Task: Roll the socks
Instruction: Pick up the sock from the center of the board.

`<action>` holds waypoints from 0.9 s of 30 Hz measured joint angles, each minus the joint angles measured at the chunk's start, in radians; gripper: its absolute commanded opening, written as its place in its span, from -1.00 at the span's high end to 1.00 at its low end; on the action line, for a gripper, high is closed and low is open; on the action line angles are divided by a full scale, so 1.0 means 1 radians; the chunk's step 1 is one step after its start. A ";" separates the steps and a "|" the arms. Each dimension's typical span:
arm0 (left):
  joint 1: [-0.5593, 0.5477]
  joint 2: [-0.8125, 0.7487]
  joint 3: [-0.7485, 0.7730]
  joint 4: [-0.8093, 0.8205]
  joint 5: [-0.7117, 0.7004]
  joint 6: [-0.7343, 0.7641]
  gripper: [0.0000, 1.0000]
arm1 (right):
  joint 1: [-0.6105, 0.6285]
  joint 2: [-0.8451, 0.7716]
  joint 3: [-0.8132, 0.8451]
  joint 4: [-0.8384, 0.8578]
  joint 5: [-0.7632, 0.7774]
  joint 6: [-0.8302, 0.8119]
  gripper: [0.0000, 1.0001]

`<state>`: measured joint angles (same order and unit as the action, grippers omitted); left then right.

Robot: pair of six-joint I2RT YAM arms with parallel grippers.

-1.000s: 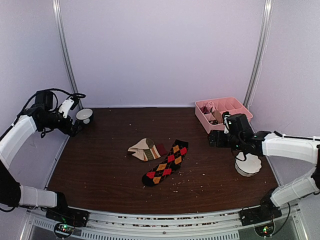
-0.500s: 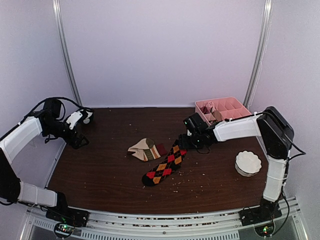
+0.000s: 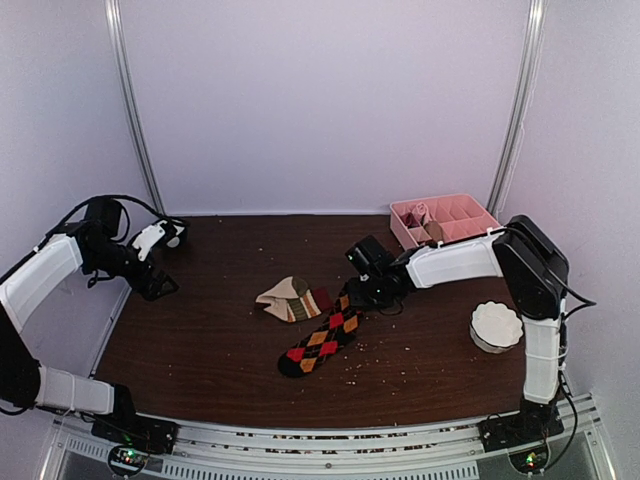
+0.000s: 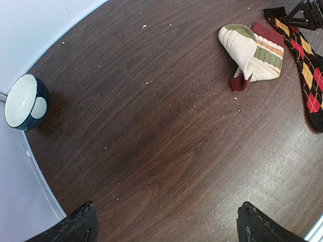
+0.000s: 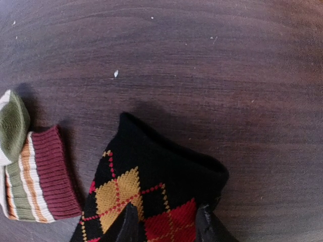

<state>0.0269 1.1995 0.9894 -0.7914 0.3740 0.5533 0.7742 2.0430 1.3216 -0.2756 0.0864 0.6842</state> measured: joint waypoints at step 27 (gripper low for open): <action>-0.077 -0.021 0.000 -0.048 0.014 0.017 -0.96 | -0.053 -0.275 0.085 -0.088 0.106 -0.193 1.00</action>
<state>-0.0502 1.1782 0.9894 -0.8398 0.3885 0.5701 0.7216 1.7676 1.4067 -0.3637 0.1921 0.4915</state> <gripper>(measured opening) 0.978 0.006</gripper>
